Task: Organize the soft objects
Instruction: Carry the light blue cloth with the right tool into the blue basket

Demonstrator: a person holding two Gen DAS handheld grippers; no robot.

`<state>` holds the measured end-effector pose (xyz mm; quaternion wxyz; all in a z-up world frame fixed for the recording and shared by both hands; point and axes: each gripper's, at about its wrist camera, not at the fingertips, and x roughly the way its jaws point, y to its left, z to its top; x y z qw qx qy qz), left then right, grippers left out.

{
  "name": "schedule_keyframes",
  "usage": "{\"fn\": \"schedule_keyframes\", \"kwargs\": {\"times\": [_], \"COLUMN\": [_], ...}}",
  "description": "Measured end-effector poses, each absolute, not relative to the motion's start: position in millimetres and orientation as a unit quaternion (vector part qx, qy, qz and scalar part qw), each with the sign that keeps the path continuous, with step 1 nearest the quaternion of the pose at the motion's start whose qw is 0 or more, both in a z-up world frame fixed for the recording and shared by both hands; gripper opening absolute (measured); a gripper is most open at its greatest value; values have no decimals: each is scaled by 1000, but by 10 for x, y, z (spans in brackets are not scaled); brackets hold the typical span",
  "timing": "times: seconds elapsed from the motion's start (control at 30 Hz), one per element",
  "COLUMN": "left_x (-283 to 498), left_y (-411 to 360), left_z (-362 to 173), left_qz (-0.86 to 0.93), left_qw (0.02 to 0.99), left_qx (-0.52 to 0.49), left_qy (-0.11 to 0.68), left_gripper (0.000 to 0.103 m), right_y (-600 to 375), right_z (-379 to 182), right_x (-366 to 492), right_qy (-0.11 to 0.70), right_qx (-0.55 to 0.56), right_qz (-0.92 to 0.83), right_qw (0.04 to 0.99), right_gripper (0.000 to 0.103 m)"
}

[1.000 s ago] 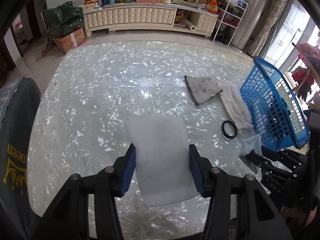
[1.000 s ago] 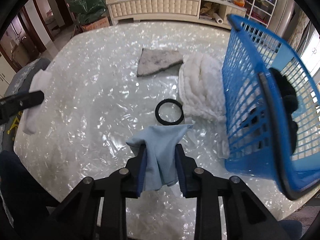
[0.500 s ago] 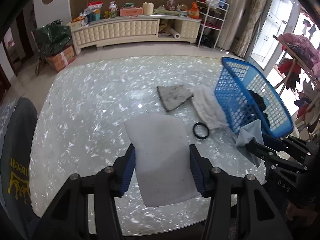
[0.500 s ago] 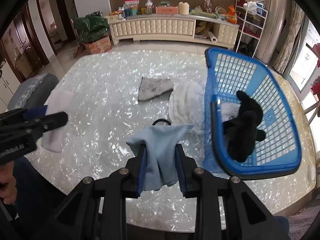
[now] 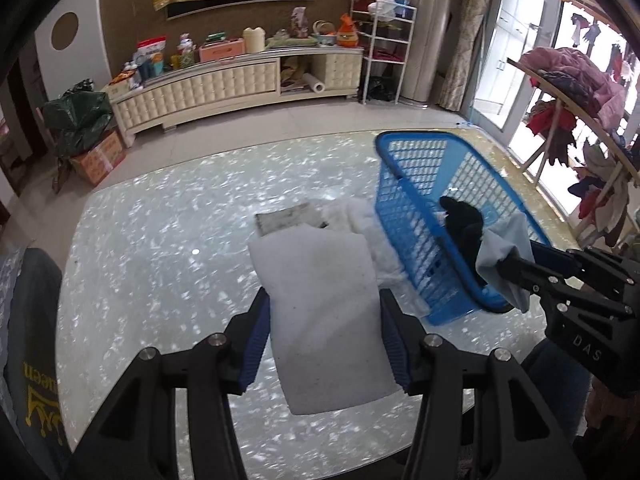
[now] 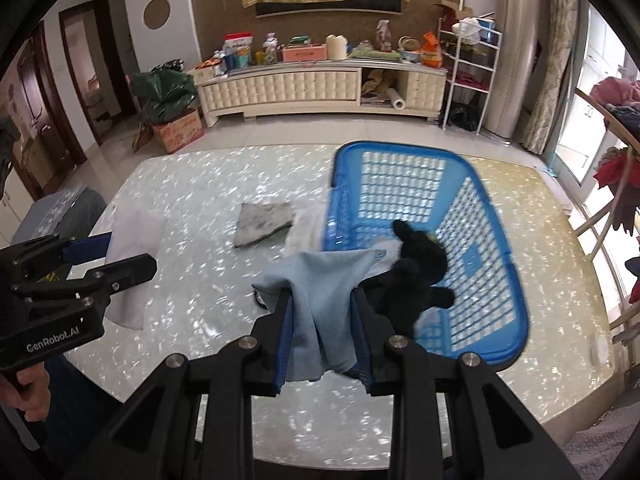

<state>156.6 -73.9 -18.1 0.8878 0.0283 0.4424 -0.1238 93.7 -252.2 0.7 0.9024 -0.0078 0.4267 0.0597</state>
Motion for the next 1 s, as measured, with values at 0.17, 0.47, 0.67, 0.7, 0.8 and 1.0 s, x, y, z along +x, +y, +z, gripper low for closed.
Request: {"fn": "schedule_keyframes", "kwargs": {"times": [0.17, 0.47, 0.67, 0.7, 0.8, 1.0], "left_x": [1635, 1780, 1873, 1885, 1924, 2017], "left_y": [-912, -1168, -1285, -1300, -1321, -1335], "left_z": [-143, -147, -216, -227, -267, -370], "left_qz": [-140, -159, -165, -166, -167, -167], "left_qw": [888, 884, 880, 879, 877, 872], "left_qx": [34, 53, 61, 62, 62, 59], "left_qy": [438, 436, 441, 443, 446, 457], "left_gripper": [50, 50, 50, 50, 50, 50], "right_y": [-2663, -2921, -2959, -2959, -2993, -3058], "right_z": [55, -8, -160, -203, -269, -392], "right_x": [951, 1026, 1077, 1100, 1128, 1282], "right_qy": [420, 427, 451, 458, 471, 495], "right_qx": [-10, -3, -2, -4, -2, -5], "right_qz": [42, 11, 7, 6, 5, -1], "right_qw": [906, 904, 892, 889, 882, 869], "right_gripper": [26, 26, 26, 26, 26, 26]}}
